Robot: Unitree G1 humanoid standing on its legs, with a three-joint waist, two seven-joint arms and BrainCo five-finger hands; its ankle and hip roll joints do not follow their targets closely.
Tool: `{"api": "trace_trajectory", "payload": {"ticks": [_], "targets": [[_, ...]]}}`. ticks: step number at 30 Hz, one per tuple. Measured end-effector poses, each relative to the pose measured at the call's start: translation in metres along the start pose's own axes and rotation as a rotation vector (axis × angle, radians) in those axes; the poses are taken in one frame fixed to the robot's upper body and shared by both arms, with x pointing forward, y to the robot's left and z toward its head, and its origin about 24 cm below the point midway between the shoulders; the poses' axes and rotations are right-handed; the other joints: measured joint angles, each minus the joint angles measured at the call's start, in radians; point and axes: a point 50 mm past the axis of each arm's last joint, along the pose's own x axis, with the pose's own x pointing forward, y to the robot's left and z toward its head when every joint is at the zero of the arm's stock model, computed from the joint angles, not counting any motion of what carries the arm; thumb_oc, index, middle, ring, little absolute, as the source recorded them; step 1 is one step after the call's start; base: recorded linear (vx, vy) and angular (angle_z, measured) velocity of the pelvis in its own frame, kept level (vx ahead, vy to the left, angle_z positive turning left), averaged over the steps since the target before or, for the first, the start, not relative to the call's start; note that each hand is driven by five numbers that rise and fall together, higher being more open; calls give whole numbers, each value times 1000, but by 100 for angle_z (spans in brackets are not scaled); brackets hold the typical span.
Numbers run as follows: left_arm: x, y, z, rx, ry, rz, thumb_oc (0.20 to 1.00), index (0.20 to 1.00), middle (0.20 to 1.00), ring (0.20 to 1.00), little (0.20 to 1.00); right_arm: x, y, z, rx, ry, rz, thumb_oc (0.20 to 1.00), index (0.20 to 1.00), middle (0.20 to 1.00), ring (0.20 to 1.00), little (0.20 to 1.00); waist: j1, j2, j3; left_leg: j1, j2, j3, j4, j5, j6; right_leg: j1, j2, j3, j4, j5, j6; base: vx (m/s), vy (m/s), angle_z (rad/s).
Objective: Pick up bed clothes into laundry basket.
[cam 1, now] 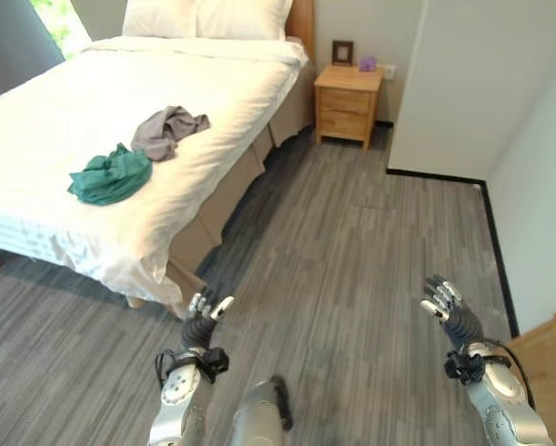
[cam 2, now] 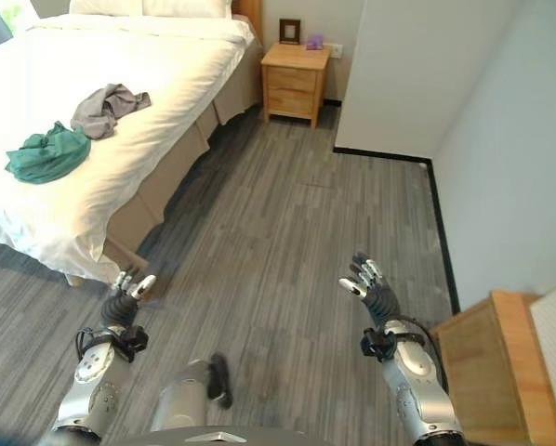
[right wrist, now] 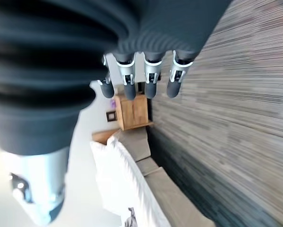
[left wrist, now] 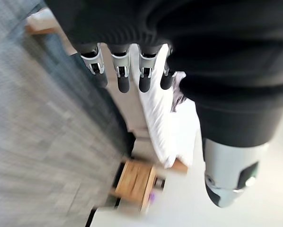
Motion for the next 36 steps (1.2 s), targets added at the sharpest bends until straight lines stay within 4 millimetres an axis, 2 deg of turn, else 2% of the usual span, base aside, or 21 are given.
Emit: {"api": "trace_trajectory", "payload": {"ticks": [2,3,4,5,7,9,10,12,13,15,16,18,19,20,21,26,30,31,32,33,36], "targets": [[-4,14,1,-1,-11,72,1000,1000,1000,1000,1000,0,5,3,-1,-12,16,1000,1000,1000,1000,1000,0,40,-32,132,-33,192,-45,-55,166,53,64,53,79,-10,15,528,147,-8],[-8,20,2,1,-17,93,1000,1000,1000,1000,1000,-3,7,6,1,-28,28,1000,1000,1000,1000,1000,5,81,-66,203,-46,177,-136,-99,267,52,107,81,147,-20,30,474,187,25],[-3,30,12,49,-48,106,1000,1000,1000,1000,1000,-4,20,-5,71,-15,32,1000,1000,1000,1000,1000,-16,5,-91,254,-124,152,-214,-123,275,35,69,79,239,-26,57,411,197,57],[0,28,17,68,-68,113,1000,1000,1000,1000,1000,-3,26,-4,56,-13,75,1000,1000,1000,1000,1000,-22,-7,-98,281,-132,105,-269,-65,252,-54,27,58,462,-36,91,516,184,86],[8,19,24,55,-99,111,1000,1000,1000,1000,1000,0,31,1,56,-46,111,1000,1000,1000,1000,1000,-30,-59,-98,330,-198,2,-290,-94,261,-200,-98,63,803,-26,146,441,26,120],[14,0,22,30,-98,74,1000,1000,1000,1000,1000,5,29,7,47,-70,111,1000,1000,1000,1000,1000,-90,-14,-52,395,-197,-113,-280,-95,252,-273,-154,64,928,-24,123,198,-48,168],[16,-6,25,15,-113,64,1000,1000,1000,1000,1000,6,28,12,21,-79,132,1000,1000,1000,1000,1000,-79,32,-31,431,-176,-156,-287,-113,253,-363,-171,114,963,-19,134,340,-149,124],[17,-4,32,3,-152,76,1000,1000,1000,1000,1000,8,28,17,-3,-95,151,1000,1000,1000,1000,1000,-75,75,1,478,-160,-223,-295,-114,252,-454,-223,147,937,-19,133,349,-179,117],[17,-4,35,-4,-168,76,1000,1000,1000,1000,1000,5,24,18,-22,-95,149,1000,1000,1000,1000,1000,-91,90,8,499,-148,-287,-308,-118,221,-481,-255,154,801,-20,122,249,-149,134],[14,1,35,-1,-175,84,1000,1000,1000,1000,1000,5,23,19,-35,-93,161,1000,1000,1000,1000,1000,-79,83,16,519,-139,-348,-311,-126,210,-515,-283,208,613,30,117,414,-241,137],[10,8,30,8,-157,102,1000,1000,1000,1000,1000,5,24,19,-35,-95,172,1000,1000,1000,1000,1000,-78,71,16,524,-130,-395,-309,-134,201,-519,-276,258,489,83,128,424,-215,113],[6,17,19,31,-110,127,1000,1000,1000,1000,1000,3,23,17,-39,-84,184,1000,1000,1000,1000,1000,-105,56,16,523,-107,-510,-304,-141,162,-457,-190,490,245,140,121,345,-230,161],[4,20,16,68,-90,109,1000,1000,1000,1000,1000,2,23,15,-38,-79,185,1000,1000,1000,1000,1000,-103,16,16,519,-109,-566,-306,-140,134,-417,-184,556,135,186,124,226,-228,185],[5,21,15,82,-83,95,1000,1000,1000,1000,1000,-1,22,13,-40,-68,179,1000,1000,1000,1000,1000,-107,-4,10,507,-109,-619,-299,-152,112,-388,-181,582,95,224,127,250,-326,206],[6,11,10,95,-59,51,1000,1000,1000,1000,1000,-7,14,5,-63,-28,159,1000,1000,1000,1000,1000,-116,-16,15,506,-87,-653,-282,-152,92,-339,-167,525,70,284,95,87,-171,178],[-7,4,-4,62,-18,21,1000,1000,1000,1000,1000,2,3,12,-81,-43,132,1000,1000,1000,1000,1000,-74,40,23,473,26,-607,-283,-125,43,-288,-79,382,26,283,32,78,-229,87],[-4,-14,-9,-9,-3,-30,1000,1000,1000,1000,1000,0,-1,12,-86,-36,122,1000,1000,1000,1000,1000,-88,72,44,398,37,-619,-266,-55,-35,-261,-77,254,-8,291,12,-31,-102,108],[2,-31,-12,-15,20,-79,1000,1000,1000,1000,1000,-9,-9,7,-94,-14,92,1000,1000,1000,1000,1000,-135,68,47,353,30,-506,-249,-20,-46,-248,-111,171,-26,281,-4,-2,-43,147],[2,-38,-13,-19,23,-110,1000,1000,1000,1000,1000,-12,-12,6,-100,-4,80,1000,1000,1000,1000,1000,-139,66,52,348,27,-394,-242,-40,-13,-267,-122,155,-16,273,-16,14,-17,120],[0,-40,-15,-12,33,-133,1000,1000,1000,1000,1000,-12,-10,6,-90,-8,77,1000,1000,1000,1000,1000,-139,71,53,348,37,-254,-178,-109,21,-279,-130,155,9,270,-17,20,28,32],[1,-40,-11,-10,18,-146,1000,1000,1000,1000,1000,-20,-9,2,-88,7,81,1000,1000,1000,1000,1000,-156,74,49,383,8,-218,-250,-125,15,-322,-152,184,61,252,8,69,39,-12]]}}
